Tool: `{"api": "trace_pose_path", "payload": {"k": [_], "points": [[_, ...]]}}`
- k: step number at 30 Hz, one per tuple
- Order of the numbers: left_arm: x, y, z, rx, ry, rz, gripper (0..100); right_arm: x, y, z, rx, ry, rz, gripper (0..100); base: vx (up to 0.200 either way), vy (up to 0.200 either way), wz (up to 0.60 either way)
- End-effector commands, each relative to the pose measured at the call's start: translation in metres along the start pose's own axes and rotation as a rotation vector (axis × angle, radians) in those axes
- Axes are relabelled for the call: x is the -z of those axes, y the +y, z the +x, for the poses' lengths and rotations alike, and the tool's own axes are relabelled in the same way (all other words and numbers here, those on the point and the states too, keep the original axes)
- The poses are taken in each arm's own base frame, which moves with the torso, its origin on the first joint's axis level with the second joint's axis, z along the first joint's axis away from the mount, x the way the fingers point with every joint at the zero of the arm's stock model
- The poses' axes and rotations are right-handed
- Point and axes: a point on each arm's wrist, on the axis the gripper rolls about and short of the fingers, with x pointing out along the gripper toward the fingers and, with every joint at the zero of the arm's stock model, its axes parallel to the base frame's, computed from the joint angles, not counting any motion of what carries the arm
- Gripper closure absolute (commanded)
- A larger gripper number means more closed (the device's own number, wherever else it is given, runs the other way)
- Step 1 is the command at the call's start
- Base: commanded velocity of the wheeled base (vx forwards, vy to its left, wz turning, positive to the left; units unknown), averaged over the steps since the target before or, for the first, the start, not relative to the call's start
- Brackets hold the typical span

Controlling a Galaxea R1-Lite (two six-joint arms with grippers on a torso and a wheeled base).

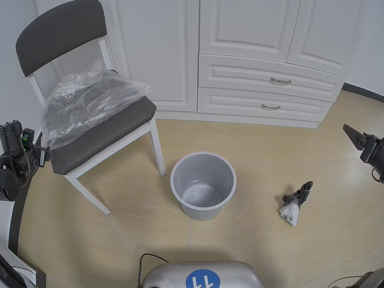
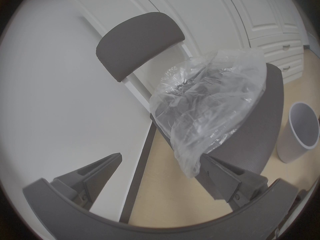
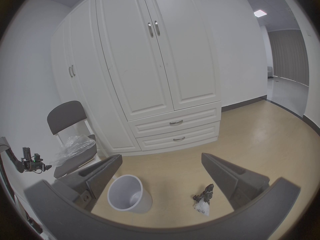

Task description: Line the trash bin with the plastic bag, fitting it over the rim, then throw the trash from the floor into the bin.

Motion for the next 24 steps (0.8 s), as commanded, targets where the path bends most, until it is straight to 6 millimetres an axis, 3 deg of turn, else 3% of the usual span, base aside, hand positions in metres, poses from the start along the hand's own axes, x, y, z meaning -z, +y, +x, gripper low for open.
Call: {"api": "trace_pose_path", "payload": {"k": [1, 13, 14, 24], "points": [[0.0061, -0.0058, 0.0142, 0.004, 0.018, -0.024, 0, -0.0015, -0.0011, 0.0, 0.007, -0.011, 0.001, 0, 0.0, 0.0, 0.0], [0.0147, -0.0085, 0.0225, 0.045, 0.028, -0.143, 0, -0.0065, -0.0002, -0.003, 0.003, -0.033, 0.033, 0, 0.0, 0.0, 0.0], [0.0137, -0.0087, 0.0222, 0.054, 0.021, -0.144, 100, -0.0063, -0.0003, -0.0034, 0.003, -0.033, 0.033, 0, 0.0, 0.0, 0.0], [0.0113, -0.0075, 0.0216, 0.047, -0.008, -0.148, 100, -0.0034, -0.0008, -0.0008, 0.006, -0.018, 0.03, 0, 0.0, 0.0, 0.0]]}}
